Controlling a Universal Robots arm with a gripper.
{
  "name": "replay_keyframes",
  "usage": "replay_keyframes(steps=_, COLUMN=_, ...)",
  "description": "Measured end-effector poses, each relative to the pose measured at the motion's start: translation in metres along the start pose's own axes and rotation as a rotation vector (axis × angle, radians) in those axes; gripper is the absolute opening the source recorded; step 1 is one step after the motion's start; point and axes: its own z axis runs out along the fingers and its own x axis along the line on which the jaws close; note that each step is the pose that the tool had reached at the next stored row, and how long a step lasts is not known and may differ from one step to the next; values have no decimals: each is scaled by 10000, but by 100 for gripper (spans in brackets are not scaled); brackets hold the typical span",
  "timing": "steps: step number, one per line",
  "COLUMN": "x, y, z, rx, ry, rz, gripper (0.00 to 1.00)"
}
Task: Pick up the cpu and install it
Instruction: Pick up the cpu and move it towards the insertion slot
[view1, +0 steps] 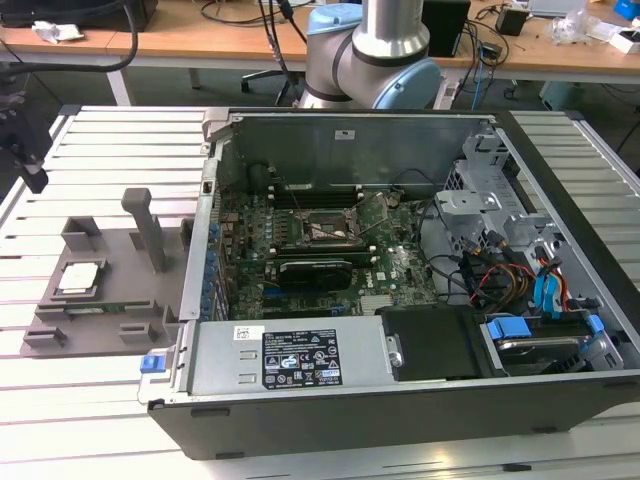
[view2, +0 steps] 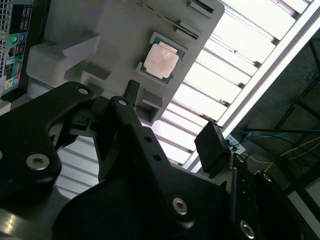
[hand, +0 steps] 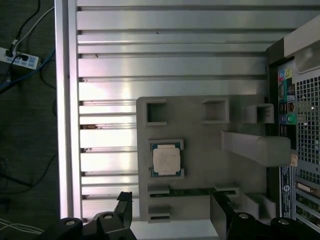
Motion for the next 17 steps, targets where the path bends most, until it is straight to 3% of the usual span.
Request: replay_keyframes(steps=17, x=3, y=1, z=112, rx=1, ry=0, rz=0, gripper=72)
